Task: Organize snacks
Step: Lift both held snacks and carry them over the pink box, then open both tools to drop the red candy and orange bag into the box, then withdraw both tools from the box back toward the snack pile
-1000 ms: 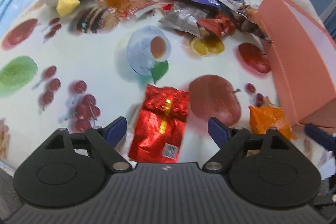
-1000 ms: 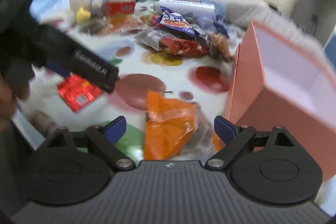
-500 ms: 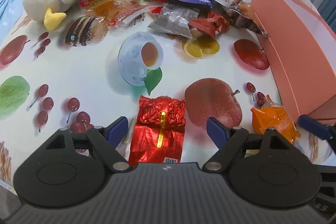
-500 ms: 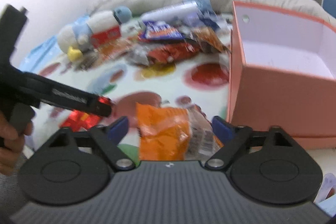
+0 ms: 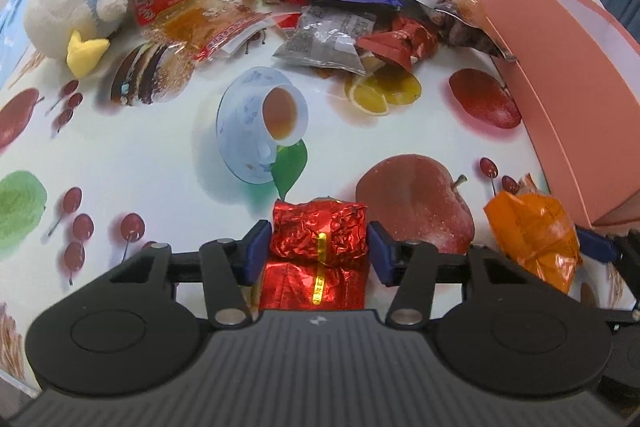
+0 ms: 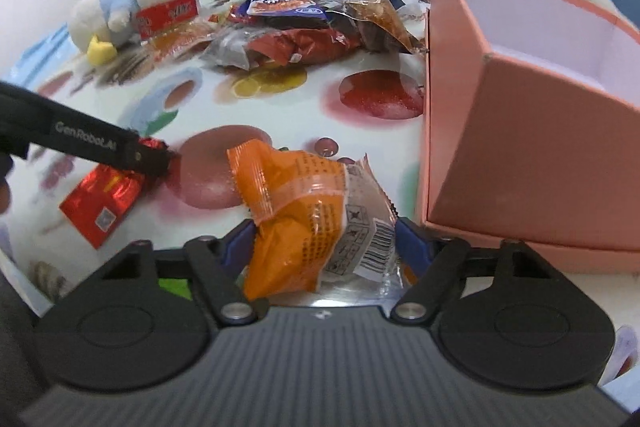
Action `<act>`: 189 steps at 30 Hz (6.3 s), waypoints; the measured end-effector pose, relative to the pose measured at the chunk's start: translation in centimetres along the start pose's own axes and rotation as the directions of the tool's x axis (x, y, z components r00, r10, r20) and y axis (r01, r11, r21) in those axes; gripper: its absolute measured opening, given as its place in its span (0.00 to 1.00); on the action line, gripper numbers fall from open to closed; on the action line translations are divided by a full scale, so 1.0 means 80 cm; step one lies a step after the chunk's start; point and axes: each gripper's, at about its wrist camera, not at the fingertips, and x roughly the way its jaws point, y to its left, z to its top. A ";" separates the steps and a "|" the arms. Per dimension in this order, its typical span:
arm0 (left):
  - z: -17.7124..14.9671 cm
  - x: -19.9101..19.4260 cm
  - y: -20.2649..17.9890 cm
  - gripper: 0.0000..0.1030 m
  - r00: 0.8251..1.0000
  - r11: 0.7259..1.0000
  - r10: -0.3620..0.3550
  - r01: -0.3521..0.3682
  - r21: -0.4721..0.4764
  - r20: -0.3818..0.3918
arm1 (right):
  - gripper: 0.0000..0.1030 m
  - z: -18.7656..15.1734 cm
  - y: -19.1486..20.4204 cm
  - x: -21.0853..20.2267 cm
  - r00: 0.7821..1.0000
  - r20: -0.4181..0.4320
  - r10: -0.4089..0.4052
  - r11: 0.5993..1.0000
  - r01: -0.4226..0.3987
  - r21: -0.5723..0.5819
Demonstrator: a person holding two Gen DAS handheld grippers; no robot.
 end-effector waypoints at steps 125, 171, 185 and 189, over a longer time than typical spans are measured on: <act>0.158 -0.174 -0.271 0.67 0.947 0.941 -0.282 0.242 0.237 0.153 | 0.72 0.095 -0.209 -0.159 0.993 0.088 -0.073 0.954 0.044 0.297; -0.086 -0.431 -0.042 0.68 0.920 0.993 -0.057 0.094 -0.077 0.388 | 0.72 0.038 0.023 -0.287 0.957 0.287 0.032 0.988 -0.073 0.135; -0.070 -0.391 -0.043 0.68 0.933 0.989 -0.076 0.116 -0.095 0.352 | 0.72 0.022 0.036 -0.258 0.976 0.211 0.059 0.988 -0.088 0.127; -0.055 -0.361 -0.037 0.68 0.944 0.989 -0.072 0.109 -0.098 0.323 | 0.72 0.030 0.034 -0.239 0.978 0.202 0.055 0.988 -0.084 0.133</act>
